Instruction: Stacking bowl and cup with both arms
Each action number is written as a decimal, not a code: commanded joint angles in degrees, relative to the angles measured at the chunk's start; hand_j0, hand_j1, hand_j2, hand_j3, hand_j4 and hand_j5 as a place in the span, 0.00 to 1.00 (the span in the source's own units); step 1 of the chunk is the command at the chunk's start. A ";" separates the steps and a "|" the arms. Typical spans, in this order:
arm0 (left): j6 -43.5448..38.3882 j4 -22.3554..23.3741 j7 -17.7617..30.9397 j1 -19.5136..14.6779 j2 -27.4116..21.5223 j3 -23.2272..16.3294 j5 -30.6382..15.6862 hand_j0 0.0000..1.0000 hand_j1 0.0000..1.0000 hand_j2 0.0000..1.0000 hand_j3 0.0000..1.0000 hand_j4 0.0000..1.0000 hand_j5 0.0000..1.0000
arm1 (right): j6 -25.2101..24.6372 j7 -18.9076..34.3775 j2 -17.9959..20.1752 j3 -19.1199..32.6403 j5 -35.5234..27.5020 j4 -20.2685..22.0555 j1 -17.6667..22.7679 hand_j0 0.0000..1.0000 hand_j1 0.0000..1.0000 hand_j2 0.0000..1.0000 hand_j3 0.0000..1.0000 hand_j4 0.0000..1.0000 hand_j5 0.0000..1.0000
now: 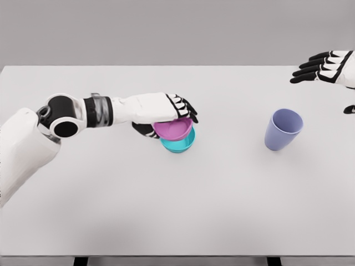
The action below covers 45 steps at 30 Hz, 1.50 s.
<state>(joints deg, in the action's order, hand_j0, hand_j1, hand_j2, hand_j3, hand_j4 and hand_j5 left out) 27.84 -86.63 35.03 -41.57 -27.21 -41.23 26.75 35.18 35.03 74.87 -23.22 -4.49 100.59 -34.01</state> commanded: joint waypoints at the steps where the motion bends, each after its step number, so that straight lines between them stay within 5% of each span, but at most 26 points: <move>1: -0.16 1.99 -0.03 -0.09 1.20 -0.70 -0.29 0.66 0.66 0.66 0.66 0.66 0.66 | -0.18 -0.03 -0.07 -0.24 -0.35 0.05 0.00 1.00 1.00 1.00 1.00 1.00 1.00; 19: -0.16 4.01 -0.03 -0.26 1.90 -2.02 -0.21 0.67 0.67 0.67 0.67 0.67 0.67 | -0.18 -0.03 0.19 -0.95 0.27 -0.04 -0.79 1.00 1.00 1.00 1.00 1.00 1.00; 20: 0.10 4.01 -0.03 -0.26 1.90 -2.02 -0.21 0.71 0.71 0.71 0.71 0.71 0.71 | -0.18 -0.03 0.63 -1.03 0.27 -0.04 -0.79 1.00 1.00 1.00 1.00 1.00 1.00; 21: 0.02 4.01 -0.03 -0.35 1.81 -1.93 -0.12 0.91 0.91 0.91 0.91 0.91 0.91 | -0.18 -0.03 0.98 -1.38 0.44 -0.04 -0.88 1.00 1.00 1.00 1.00 1.00 1.00; 22: -0.16 4.01 -0.03 -0.35 1.73 -1.93 -0.03 0.99 0.99 0.99 0.99 0.99 0.99 | -0.18 -0.03 0.98 -1.82 0.71 -0.13 -1.32 1.00 1.00 1.00 1.00 1.00 1.00; 25: -0.07 4.01 -0.03 -0.53 1.64 -1.93 -0.03 1.00 1.00 1.00 1.00 1.00 1.00 | -0.18 -0.03 0.10 -6.48 3.43 -0.13 -5.27 1.00 1.00 1.00 1.00 1.00 1.00; 29: -0.07 4.01 -0.03 -0.53 1.64 -1.93 0.06 1.00 1.00 1.00 1.00 1.00 1.00 | -0.18 -0.03 -6.14 -10.61 13.80 -0.13 -7.21 1.00 1.00 1.00 1.00 1.00 1.00; 36: 0.54 -0.99 -0.03 -0.53 -0.65 -1.23 -1.00 1.00 1.00 1.00 1.00 1.00 1.00 | -0.18 -0.03 -7.46 -15.54 13.63 -0.31 -13.10 1.00 1.00 1.00 1.00 1.00 1.00; 40: 0.89 -9.34 -0.03 -0.44 -9.52 1.41 -10.22 1.00 1.00 1.00 1.00 1.00 1.00 | -0.18 -0.03 -7.63 -17.73 13.63 -0.22 -13.45 1.00 1.00 1.00 1.00 1.00 1.00; 42: 4.67 -11.10 -0.03 0.44 -15.14 5.63 -18.74 1.00 1.00 1.00 1.00 1.00 1.00 | -0.18 -0.03 -7.02 -17.91 13.63 -0.22 -13.80 1.00 1.00 1.00 1.00 1.00 1.00; 45: 7.16 -10.40 -0.03 3.07 -24.46 6.69 -34.56 1.00 1.00 1.00 1.00 1.00 1.00 | -0.18 -0.03 -7.10 -19.49 13.72 -0.39 -14.06 1.00 1.00 1.00 1.00 1.00 1.00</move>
<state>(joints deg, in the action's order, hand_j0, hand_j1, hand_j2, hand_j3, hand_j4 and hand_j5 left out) 33.44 -96.26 35.00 -36.88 -45.64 -36.07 2.08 35.15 35.03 67.71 -41.61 9.41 100.32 -48.08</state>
